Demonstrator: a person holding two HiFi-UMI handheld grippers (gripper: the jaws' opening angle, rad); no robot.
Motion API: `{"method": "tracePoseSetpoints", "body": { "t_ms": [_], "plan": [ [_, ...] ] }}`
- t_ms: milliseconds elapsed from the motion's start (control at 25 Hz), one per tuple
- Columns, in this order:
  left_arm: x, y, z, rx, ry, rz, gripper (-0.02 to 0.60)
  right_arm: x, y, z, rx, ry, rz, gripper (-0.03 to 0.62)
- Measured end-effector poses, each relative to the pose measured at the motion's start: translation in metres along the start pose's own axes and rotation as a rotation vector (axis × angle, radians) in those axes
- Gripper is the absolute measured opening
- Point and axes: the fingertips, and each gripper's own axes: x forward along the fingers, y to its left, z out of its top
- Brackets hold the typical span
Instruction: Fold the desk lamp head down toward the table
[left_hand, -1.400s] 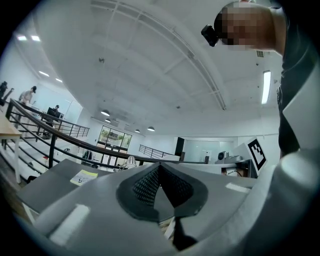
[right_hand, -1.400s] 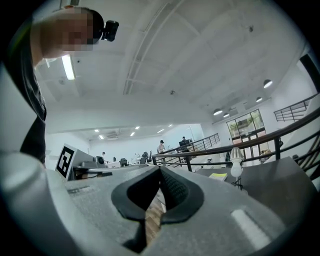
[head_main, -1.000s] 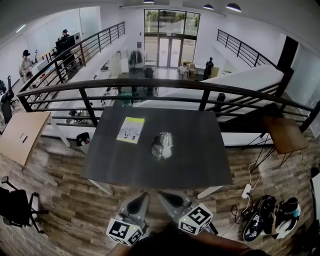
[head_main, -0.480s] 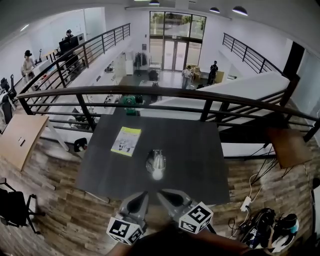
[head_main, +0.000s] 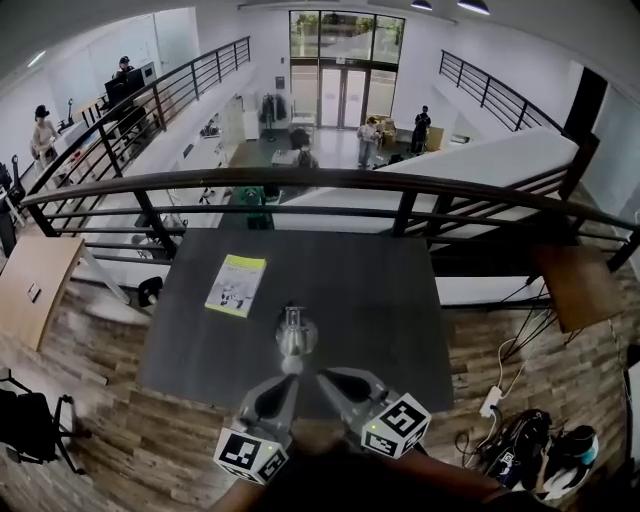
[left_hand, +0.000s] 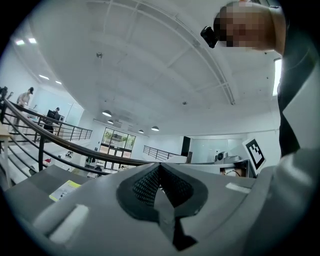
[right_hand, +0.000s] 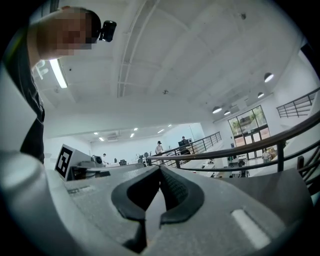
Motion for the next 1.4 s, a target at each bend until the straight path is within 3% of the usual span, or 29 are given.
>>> {"method": "tracePoseSetpoints", "body": {
  "t_ms": [480,760,1000,1400],
  "plan": [
    [0.045,0.044,0.012,0.011,0.048,-0.129,0.002,0.036,-0.041,0.012,0.022,-0.029,-0.165,0.003],
    [0.058,0.072,0.019,-0.012,0.079,-0.222,0.002,0.067,-0.050,0.006,0.035,-0.002,-0.260,0.084],
    [0.068,0.086,0.018,-0.028,0.095,-0.316,0.002,0.084,-0.064,-0.020,0.079,0.102,-0.373,0.181],
    [0.070,0.101,0.017,-0.043,0.132,-0.455,0.002,0.102,-0.069,-0.050,0.115,0.173,-0.513,0.221]
  ]
}}
